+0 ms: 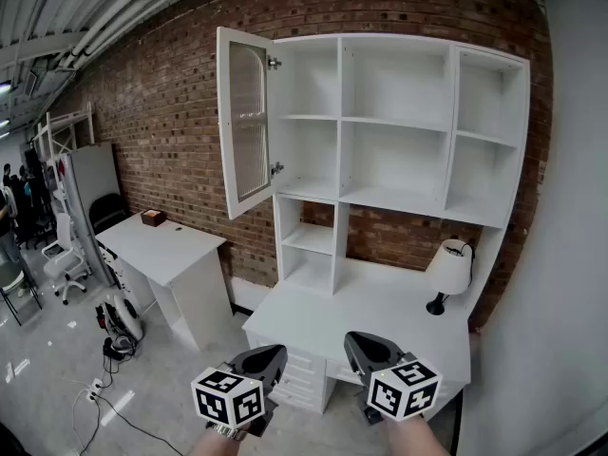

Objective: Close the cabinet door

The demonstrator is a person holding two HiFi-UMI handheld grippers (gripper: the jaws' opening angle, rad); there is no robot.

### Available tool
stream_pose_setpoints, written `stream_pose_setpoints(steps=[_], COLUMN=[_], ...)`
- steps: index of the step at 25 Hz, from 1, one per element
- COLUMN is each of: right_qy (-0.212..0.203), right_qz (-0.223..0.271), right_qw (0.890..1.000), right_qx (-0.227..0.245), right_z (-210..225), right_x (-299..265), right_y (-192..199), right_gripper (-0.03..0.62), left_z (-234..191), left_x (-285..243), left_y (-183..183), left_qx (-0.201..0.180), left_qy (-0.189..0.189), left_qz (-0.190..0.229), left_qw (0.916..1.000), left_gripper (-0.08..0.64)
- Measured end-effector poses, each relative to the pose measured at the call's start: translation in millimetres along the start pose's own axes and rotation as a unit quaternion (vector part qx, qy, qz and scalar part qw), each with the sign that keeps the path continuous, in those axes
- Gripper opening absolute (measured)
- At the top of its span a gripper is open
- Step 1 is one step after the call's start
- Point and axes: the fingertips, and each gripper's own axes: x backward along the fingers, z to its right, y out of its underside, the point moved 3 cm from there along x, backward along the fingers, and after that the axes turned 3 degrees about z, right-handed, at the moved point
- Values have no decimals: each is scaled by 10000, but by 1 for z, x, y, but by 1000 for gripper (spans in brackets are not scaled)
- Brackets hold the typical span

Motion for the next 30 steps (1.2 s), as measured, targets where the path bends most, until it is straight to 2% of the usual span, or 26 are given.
stream_pose_setpoints(steps=[16, 30], right_qy=[69, -34], right_qz=[51, 2], right_qw=[9999, 9999], right_qx=[-97, -123], right_z=[4, 11], right_x=[1, -7], right_y=[3, 5], right_gripper=[25, 25], left_z=[-1, -6], left_x=[-1, -11], left_y=[3, 3], left_qx=[23, -11], left_qy=[20, -32], left_qz=[-6, -37], left_qw=[10000, 10000], left_gripper=[-2, -2])
